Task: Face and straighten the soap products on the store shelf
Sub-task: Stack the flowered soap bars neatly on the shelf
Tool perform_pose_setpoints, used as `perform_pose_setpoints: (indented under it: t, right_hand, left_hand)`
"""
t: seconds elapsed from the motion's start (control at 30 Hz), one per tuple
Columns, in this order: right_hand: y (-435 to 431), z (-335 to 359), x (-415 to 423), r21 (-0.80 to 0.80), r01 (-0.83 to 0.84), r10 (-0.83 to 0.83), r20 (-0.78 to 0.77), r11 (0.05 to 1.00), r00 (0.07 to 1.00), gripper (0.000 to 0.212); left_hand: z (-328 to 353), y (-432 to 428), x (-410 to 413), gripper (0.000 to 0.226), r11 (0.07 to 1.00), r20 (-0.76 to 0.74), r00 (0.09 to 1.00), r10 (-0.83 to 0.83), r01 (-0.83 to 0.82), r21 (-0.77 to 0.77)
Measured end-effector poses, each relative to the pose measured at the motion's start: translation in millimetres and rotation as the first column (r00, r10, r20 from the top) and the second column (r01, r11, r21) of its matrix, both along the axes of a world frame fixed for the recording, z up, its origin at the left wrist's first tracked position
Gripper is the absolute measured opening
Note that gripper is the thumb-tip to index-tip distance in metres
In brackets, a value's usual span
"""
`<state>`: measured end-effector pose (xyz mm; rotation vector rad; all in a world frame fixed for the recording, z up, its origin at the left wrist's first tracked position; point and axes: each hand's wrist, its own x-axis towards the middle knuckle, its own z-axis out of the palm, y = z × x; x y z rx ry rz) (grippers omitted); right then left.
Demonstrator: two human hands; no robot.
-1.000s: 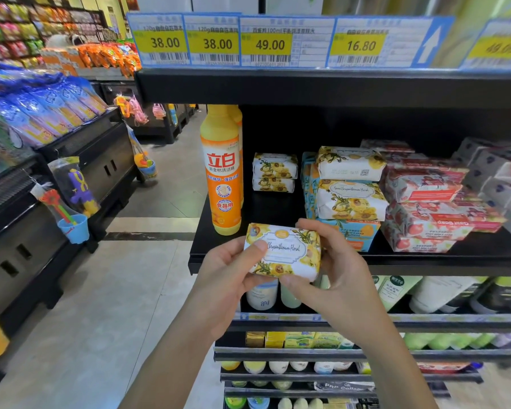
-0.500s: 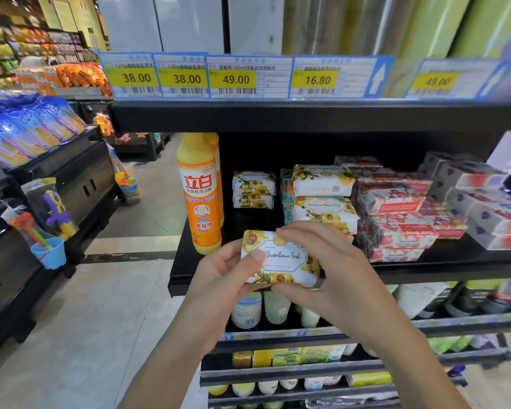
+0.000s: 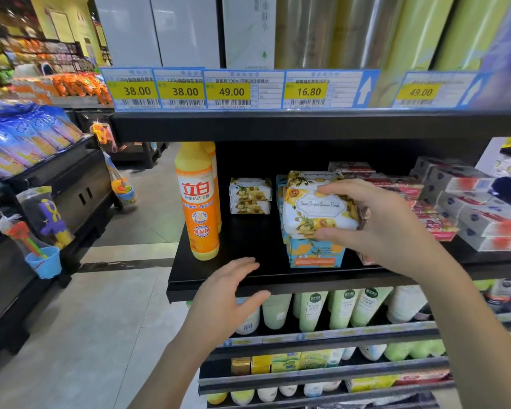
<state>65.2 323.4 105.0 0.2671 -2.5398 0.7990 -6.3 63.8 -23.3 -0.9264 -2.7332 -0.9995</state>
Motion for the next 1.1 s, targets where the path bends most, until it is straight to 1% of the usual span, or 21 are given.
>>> perform_pose_setpoints:
  t: [0.07,0.17,0.23,0.33,0.53,0.63,0.73,1.0,1.1]
  right_hand:
    - [6.6,2.1,-6.1,0.014,0.019,-0.020,0.034,1.000,0.999,0.064]
    - [15.6,3.6,-12.3,0.019,0.044,-0.045,0.071,0.999,0.996,0.064]
    - [19.5,4.5,-15.8,0.013,0.052,-0.053,0.096,0.999,0.994,0.064]
    - [22.1,5.7,-20.4,0.018,0.039,-0.041,0.107,0.999,0.993,0.073]
    - [21.7,7.3,-25.3,0.100,0.033,-0.044,0.112,0.994,0.993,0.079]
    - [23.2,5.4,-24.1,0.131,0.049,-0.063,0.108,0.990,0.992,0.078]
    - [25.1,2.4,-23.3,0.162,0.045,-0.057,0.067,0.986,0.996,0.072]
    - [26.5,0.4,-28.9,0.191,0.044,-0.061,0.087,0.981,0.994,0.070]
    - [24.7,-2.4,-31.0,0.168,0.052,-0.066,0.078,0.984,0.995,0.070]
  left_hand:
    - [-3.2,0.9,-2.2,0.055,0.996,-0.020,1.000,0.020,-0.022,-0.084]
    - [-7.0,2.3,-2.6,0.051,0.992,-0.064,0.998,0.030,-0.037,-0.117]
    - [-8.7,2.8,-2.9,0.051,0.993,-0.071,0.997,0.038,-0.046,-0.111]
    - [-11.4,3.6,-3.0,0.050,0.994,-0.081,0.996,0.044,-0.051,-0.096]
    - [-14.0,2.3,-1.2,0.050,0.996,-0.090,0.995,0.045,-0.052,-0.079]
    - [-15.3,2.7,-1.7,0.050,0.996,-0.094,0.995,0.045,-0.052,-0.074]
    - [-17.5,3.1,-2.4,0.050,0.996,-0.101,0.993,0.054,-0.062,-0.070]
    - [-21.4,3.0,-2.2,0.048,0.996,-0.132,0.989,0.063,-0.070,-0.049]
    - [-23.3,2.9,-2.3,0.048,0.996,-0.140,0.988,0.063,-0.071,-0.046]
